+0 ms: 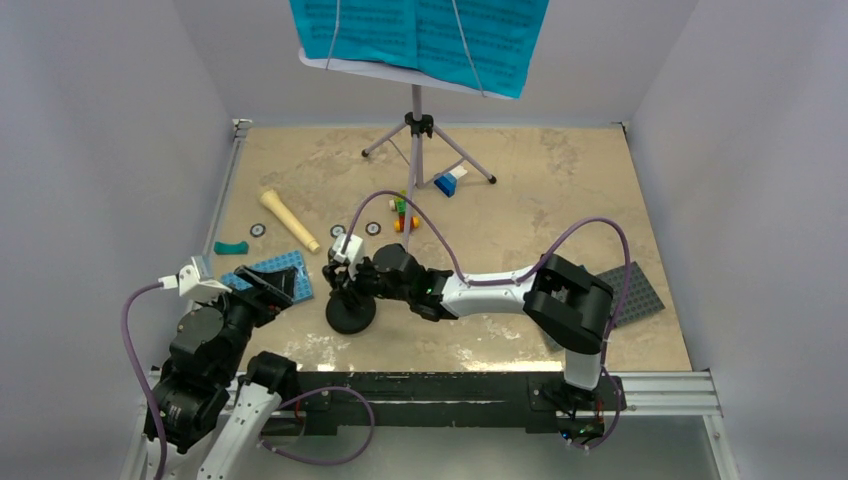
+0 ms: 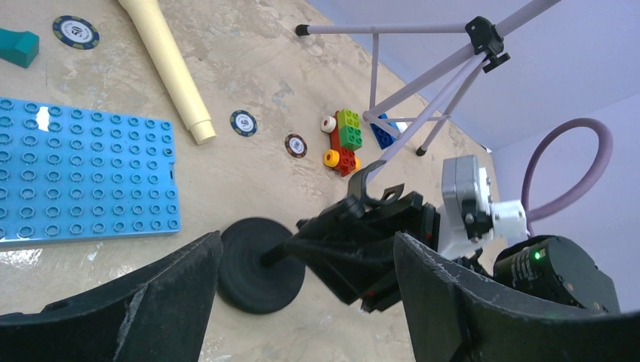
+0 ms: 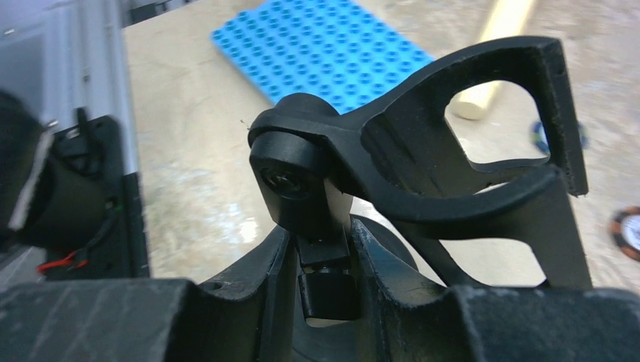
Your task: Pack up the instrument practice props
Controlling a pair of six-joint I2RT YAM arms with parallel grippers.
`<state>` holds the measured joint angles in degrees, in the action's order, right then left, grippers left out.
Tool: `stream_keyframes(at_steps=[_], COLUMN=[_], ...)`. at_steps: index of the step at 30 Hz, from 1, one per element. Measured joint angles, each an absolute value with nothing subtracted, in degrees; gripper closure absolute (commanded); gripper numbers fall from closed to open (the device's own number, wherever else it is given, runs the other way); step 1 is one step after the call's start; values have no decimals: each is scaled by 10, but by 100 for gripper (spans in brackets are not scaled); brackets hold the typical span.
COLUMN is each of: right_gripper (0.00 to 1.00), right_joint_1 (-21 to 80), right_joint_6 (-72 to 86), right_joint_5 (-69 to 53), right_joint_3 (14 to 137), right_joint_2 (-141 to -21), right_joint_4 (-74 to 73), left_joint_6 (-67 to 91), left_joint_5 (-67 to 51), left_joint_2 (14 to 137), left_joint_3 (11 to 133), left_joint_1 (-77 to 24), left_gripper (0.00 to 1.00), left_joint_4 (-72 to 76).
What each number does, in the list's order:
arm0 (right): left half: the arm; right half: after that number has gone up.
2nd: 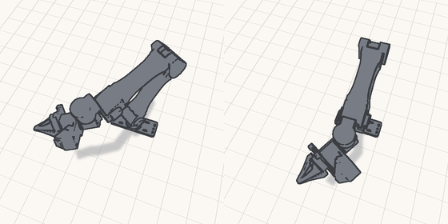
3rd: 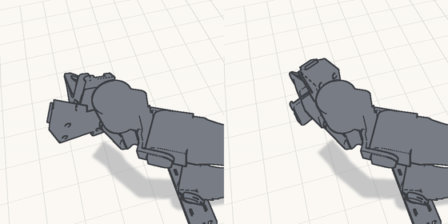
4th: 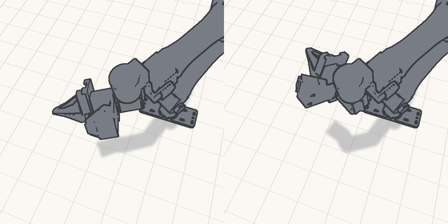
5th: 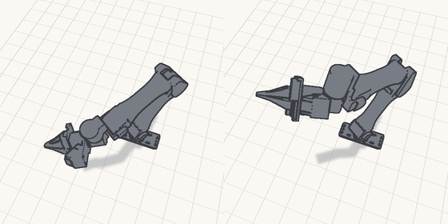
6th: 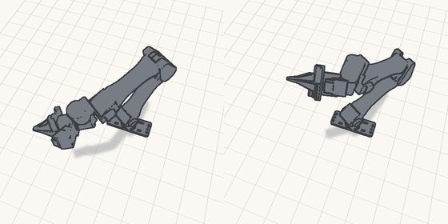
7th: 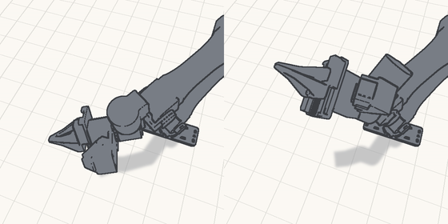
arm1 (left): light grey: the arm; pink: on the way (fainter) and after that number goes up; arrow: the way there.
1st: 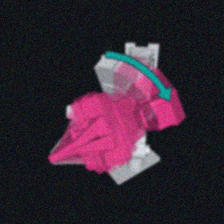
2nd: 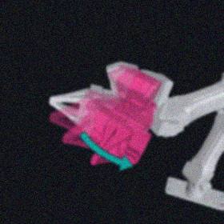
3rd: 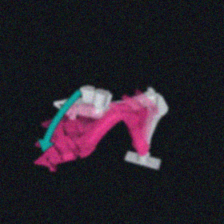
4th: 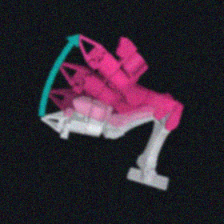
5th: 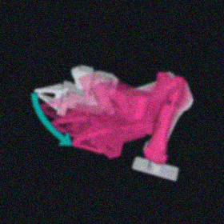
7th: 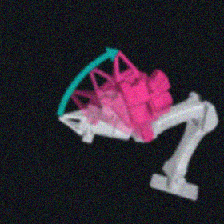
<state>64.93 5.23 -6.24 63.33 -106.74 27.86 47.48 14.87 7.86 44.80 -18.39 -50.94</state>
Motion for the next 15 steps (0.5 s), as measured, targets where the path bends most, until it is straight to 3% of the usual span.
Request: stream_keyframes(at_steps=[15], right_gripper=[100], right_joint_1=[712], right_joint_6=[54], right_joint_5=[-131], right_joint_3=[716], right_joint_2=[-1146], right_joint_4=[294], left_joint_6=[481], left_joint_5=[167], left_joint_2=[53], left_joint_3=[448], left_joint_1=[-184], left_gripper=[13], left_joint_4=[-533])
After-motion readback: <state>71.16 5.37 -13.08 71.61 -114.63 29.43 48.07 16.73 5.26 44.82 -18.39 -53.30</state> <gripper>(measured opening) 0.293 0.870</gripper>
